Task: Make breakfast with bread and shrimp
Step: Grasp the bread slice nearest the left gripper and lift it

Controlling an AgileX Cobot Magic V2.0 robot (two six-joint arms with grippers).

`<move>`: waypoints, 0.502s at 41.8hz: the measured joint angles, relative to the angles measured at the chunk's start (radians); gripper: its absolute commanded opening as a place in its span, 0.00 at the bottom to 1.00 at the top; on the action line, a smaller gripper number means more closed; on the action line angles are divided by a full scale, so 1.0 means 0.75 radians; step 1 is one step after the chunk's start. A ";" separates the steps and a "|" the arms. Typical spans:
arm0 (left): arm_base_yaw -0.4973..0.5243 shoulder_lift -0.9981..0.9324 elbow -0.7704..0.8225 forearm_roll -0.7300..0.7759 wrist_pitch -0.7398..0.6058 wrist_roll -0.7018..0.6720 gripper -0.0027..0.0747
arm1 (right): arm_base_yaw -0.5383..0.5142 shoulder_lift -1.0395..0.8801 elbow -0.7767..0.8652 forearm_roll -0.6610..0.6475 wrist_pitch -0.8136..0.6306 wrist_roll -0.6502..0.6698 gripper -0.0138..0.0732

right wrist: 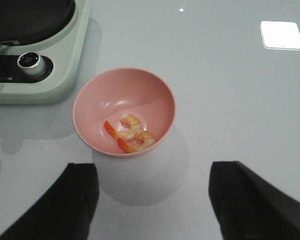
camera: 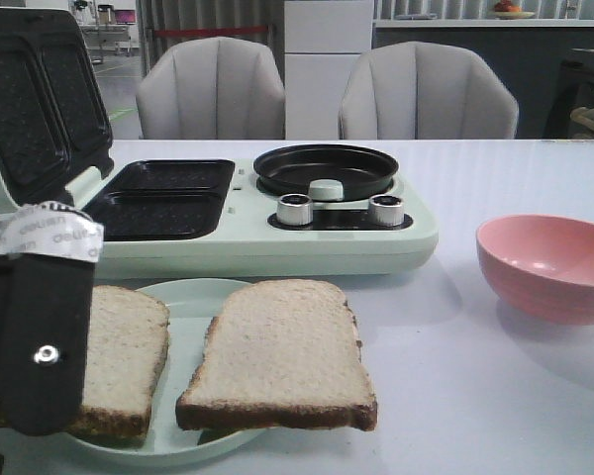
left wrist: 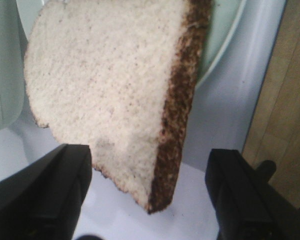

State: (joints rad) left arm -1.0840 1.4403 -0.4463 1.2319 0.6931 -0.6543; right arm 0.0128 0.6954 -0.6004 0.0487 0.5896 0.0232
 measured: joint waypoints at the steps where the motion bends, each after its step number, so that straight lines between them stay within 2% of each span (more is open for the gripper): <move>1: 0.000 0.018 0.000 0.031 0.008 -0.036 0.72 | 0.000 0.000 0.000 0.000 0.000 0.000 0.81; 5: 0.000 0.072 0.000 0.120 0.050 -0.139 0.71 | 0.000 0.000 0.000 0.000 0.000 0.000 0.81; 9: 0.000 0.102 0.000 0.170 0.056 -0.180 0.65 | 0.000 0.000 0.000 0.000 0.000 0.000 0.81; 21: 0.000 0.147 -0.002 0.200 0.056 -0.223 0.28 | 0.000 0.000 0.000 0.000 0.000 -0.003 0.81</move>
State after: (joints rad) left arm -1.0840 1.5508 -0.4482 1.3818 0.7350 -0.8216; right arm 0.0128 0.6954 -0.6004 0.0487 0.5896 0.0211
